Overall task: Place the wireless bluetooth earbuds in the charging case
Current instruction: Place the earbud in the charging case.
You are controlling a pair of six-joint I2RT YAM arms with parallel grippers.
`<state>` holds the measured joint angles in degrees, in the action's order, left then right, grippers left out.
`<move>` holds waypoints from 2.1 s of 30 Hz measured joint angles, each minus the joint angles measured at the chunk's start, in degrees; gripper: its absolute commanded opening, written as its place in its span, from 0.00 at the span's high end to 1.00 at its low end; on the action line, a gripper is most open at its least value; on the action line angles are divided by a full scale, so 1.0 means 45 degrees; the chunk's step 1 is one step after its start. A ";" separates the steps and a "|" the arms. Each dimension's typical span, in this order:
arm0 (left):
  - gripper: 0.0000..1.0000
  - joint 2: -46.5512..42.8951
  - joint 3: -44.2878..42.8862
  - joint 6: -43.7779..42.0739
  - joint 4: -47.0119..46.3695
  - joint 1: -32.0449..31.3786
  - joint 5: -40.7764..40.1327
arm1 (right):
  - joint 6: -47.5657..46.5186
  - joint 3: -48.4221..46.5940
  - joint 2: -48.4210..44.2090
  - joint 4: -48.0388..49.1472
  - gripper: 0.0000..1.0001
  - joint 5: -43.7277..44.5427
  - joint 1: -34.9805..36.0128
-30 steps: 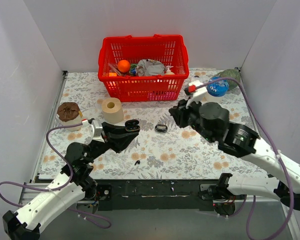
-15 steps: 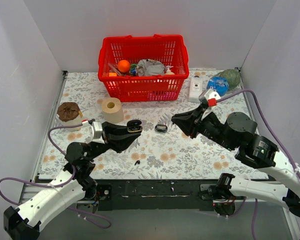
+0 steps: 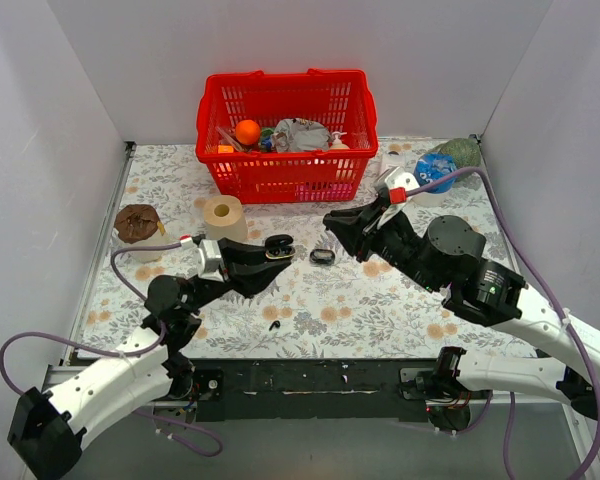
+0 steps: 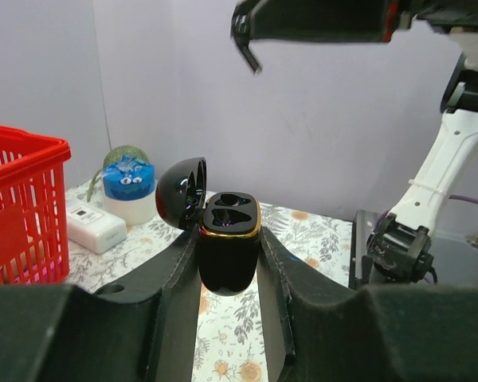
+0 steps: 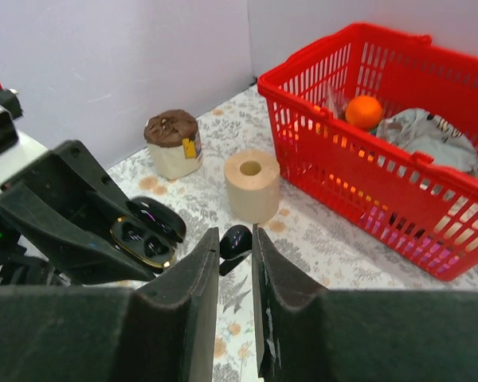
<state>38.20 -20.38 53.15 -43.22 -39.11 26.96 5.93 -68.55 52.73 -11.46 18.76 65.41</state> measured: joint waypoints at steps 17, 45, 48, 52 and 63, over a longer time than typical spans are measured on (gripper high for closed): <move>1.00 0.4070 -0.2152 -0.0180 -0.2200 0.0000 -0.0573 | -0.3939 0.1214 0.0869 0.5411 0.99 0.0743 0.0053; 1.00 0.5770 -0.3589 0.0287 -0.4551 0.0000 -0.0355 | -0.5367 0.1613 0.1088 0.6421 0.99 -0.0491 0.0053; 1.00 0.5770 -0.3589 0.0287 -0.4435 0.0000 -0.0282 | -0.5372 0.1613 0.1141 0.6377 0.99 -0.0432 0.0053; 1.00 0.5736 -0.3589 0.0282 -0.4328 0.0000 -0.0219 | -0.5372 0.1613 0.1209 0.6377 0.99 -0.0248 0.0053; 1.00 0.5571 -0.3589 0.0272 -0.4124 0.0000 -0.0209 | -0.5425 0.1613 0.1234 0.6319 0.99 0.0136 0.0053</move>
<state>63.26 -36.53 54.37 -61.78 -39.11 26.02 -18.48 -61.30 58.28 16.97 19.38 65.65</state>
